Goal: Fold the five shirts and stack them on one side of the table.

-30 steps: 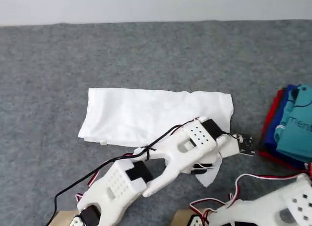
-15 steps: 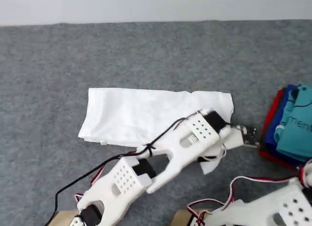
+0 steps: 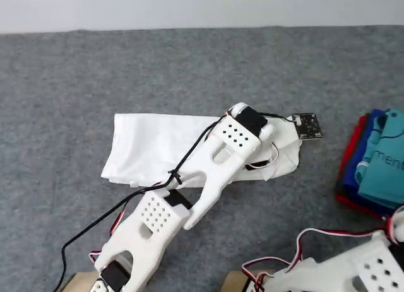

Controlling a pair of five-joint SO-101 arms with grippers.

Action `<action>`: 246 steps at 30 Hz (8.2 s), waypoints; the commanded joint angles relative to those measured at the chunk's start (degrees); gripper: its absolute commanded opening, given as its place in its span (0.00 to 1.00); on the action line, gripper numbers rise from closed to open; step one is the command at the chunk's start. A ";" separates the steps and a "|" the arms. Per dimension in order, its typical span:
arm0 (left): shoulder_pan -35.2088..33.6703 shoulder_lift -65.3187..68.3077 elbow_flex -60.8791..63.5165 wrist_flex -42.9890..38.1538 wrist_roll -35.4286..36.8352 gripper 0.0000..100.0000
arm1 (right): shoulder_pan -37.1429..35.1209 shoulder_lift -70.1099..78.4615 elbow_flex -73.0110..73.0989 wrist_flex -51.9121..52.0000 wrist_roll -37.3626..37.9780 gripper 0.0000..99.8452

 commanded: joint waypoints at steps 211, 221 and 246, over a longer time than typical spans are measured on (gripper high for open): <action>-34.90 -11.78 -13.58 6.07 25.05 0.04 | -21.41 -0.48 6.24 3.03 0.26 0.01; -45.19 -53.63 25.27 6.07 16.44 0.01 | -54.55 9.98 18.90 -4.53 -18.64 0.02; -71.38 -71.56 44.26 5.89 10.37 0.01 | -79.43 48.22 18.46 -50.15 -48.88 0.38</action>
